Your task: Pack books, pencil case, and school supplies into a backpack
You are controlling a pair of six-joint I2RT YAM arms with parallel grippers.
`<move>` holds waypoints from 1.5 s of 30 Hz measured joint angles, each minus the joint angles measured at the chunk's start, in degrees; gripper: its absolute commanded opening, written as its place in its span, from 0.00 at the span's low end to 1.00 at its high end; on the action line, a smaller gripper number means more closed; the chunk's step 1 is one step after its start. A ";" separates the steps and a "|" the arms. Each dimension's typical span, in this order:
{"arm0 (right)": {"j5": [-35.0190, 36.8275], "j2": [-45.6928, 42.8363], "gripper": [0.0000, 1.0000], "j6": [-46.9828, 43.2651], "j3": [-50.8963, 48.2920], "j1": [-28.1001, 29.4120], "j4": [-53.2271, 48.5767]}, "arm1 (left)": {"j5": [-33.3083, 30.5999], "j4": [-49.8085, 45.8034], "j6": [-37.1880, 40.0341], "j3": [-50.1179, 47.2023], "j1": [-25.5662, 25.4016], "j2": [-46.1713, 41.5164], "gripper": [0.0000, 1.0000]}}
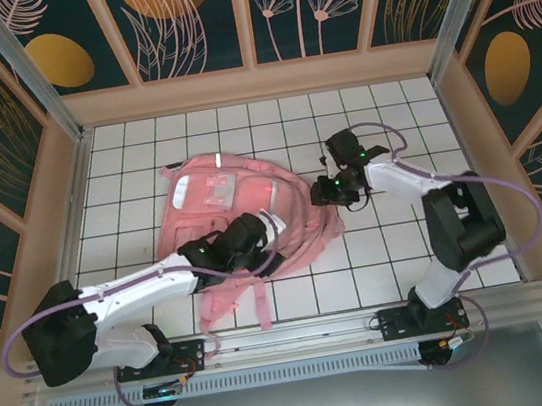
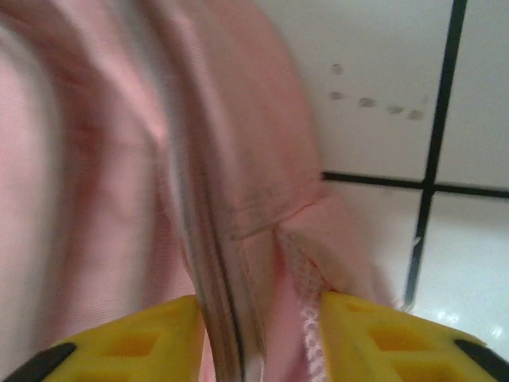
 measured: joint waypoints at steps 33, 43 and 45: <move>-14.03 -25.70 0.44 17.00 -19.08 8.59 -10.12 | 11.08 -11.28 -28.85 14.88 5.14 13.35 0.98; -8.33 -21.49 0.45 13.55 -17.03 2.40 -10.47 | 11.45 -17.49 -33.81 21.33 -2.78 19.47 0.99; -8.02 -20.85 0.45 13.57 -16.94 2.36 -9.18 | 9.07 -19.82 -34.36 23.43 -4.26 22.75 0.99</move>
